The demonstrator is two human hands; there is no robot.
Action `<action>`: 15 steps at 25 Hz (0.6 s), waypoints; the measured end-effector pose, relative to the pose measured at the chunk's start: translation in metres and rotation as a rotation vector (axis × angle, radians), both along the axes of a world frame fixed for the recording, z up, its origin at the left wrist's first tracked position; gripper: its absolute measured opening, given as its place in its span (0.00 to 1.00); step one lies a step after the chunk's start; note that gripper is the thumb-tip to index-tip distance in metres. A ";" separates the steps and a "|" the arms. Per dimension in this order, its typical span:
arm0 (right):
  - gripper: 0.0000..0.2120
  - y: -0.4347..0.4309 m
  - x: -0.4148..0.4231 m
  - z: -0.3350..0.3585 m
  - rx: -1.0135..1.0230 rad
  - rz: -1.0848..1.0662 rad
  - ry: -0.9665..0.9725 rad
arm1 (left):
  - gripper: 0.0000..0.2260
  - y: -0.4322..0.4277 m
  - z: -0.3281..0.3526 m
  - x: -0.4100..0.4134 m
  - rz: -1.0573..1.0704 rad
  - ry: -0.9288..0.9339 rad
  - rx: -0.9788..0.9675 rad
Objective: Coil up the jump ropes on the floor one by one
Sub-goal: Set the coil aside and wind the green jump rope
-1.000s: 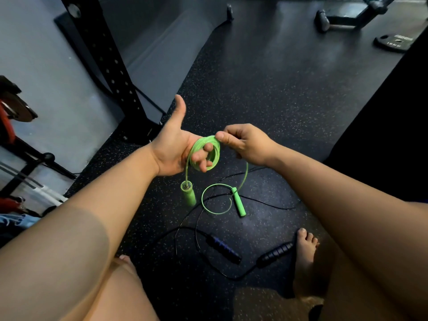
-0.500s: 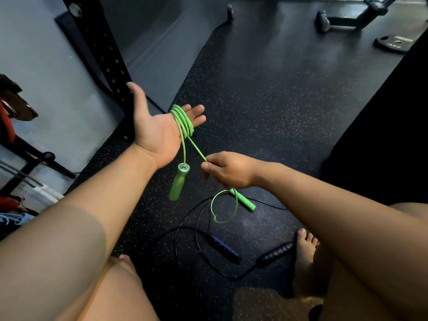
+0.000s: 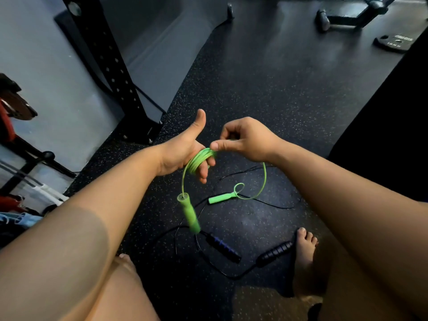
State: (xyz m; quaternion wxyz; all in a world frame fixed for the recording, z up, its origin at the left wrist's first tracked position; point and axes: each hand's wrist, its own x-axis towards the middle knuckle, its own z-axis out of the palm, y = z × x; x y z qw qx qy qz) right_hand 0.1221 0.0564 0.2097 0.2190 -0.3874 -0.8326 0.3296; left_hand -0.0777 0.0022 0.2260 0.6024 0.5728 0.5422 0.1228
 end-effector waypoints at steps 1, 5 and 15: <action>0.19 0.000 0.000 -0.002 -0.001 -0.014 0.016 | 0.52 0.001 0.002 0.000 0.019 -0.071 -0.021; 0.21 -0.005 -0.002 -0.014 -0.091 -0.060 0.065 | 0.51 0.003 0.011 -0.002 0.162 -0.380 -0.032; 0.15 -0.031 -0.023 -0.037 -0.280 0.075 -0.119 | 0.54 0.003 0.007 0.000 0.515 -0.798 0.102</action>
